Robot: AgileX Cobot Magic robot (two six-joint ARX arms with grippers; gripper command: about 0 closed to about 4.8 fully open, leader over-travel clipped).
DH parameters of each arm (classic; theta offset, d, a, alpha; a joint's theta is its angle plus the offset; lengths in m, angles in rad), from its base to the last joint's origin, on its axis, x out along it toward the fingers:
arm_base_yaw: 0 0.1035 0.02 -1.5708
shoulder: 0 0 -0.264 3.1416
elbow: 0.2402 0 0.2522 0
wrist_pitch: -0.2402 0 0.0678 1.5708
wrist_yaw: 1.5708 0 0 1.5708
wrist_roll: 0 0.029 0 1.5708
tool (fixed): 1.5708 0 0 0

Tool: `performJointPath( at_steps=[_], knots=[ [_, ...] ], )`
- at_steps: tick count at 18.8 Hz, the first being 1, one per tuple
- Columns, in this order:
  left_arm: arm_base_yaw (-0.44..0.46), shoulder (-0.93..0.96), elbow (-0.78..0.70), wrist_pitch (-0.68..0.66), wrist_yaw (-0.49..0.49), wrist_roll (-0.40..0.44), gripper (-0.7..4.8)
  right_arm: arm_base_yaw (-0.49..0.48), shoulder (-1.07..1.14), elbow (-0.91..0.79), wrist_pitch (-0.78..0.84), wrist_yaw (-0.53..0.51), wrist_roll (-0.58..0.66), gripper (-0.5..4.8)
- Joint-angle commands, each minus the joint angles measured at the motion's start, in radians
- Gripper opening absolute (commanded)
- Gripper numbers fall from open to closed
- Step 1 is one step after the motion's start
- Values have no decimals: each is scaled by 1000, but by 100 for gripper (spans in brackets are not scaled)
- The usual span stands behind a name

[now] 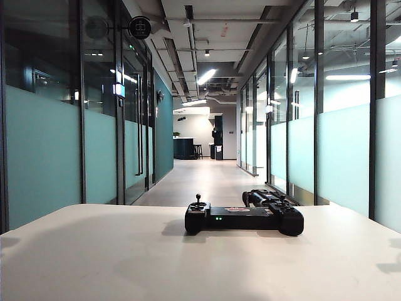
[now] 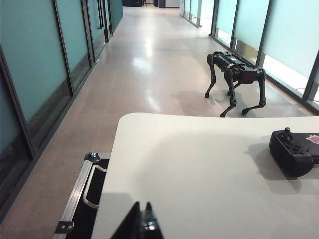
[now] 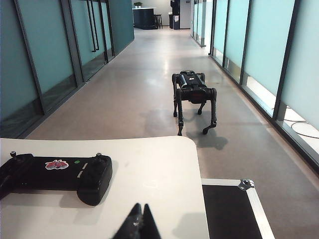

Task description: Push the left joystick on the remote control sitting on the white table backward to make the robot dog back up in a straight line until it returns close to you.

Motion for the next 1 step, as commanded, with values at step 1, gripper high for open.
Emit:
performJointPath(
  at_steps=[1],
  knots=[
    [0, 0, 4, 13, -2, -6, -5, 0, -3, -9, 13, 4, -3, -5]
  ],
)
